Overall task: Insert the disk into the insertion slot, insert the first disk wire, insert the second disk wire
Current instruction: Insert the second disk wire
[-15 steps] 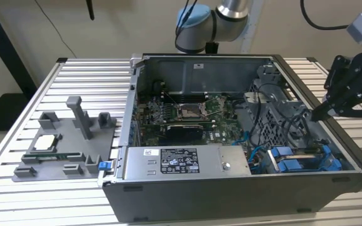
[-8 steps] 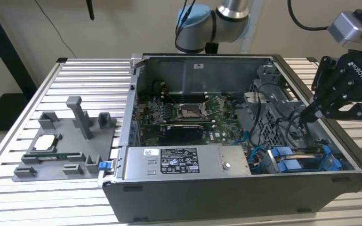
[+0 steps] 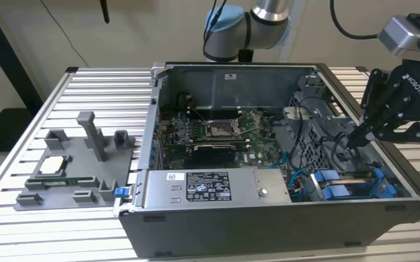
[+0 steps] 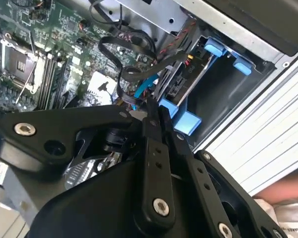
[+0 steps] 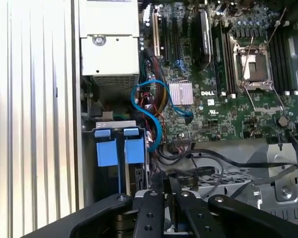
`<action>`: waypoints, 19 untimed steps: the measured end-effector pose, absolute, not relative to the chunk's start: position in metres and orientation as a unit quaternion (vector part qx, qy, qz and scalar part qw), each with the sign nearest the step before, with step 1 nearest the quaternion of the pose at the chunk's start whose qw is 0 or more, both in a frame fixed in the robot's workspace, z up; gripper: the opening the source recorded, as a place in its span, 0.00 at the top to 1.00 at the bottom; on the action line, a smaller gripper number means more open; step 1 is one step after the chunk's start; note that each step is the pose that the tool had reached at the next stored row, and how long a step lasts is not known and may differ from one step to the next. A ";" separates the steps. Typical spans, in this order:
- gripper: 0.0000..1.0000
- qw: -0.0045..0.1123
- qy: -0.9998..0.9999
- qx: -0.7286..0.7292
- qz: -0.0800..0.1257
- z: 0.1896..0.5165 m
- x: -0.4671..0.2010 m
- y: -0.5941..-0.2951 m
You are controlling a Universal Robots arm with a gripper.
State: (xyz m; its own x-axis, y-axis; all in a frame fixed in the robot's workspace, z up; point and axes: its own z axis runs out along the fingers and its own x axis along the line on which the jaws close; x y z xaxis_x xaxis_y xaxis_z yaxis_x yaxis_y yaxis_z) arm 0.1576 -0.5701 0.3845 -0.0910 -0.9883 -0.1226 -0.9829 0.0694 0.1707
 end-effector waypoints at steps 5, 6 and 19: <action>1.00 0.003 -0.730 0.677 -0.096 0.381 0.147 -0.571; 1.00 0.002 -0.730 0.677 -0.094 0.380 0.145 -0.572; 1.00 -0.016 -0.725 0.684 -0.078 0.376 0.135 -0.573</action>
State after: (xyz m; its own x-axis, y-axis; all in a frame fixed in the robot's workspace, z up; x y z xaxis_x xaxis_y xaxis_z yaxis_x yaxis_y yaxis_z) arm 0.1351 -0.5731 0.3759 -0.0645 -0.9894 -0.1299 -0.9945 0.0529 0.0905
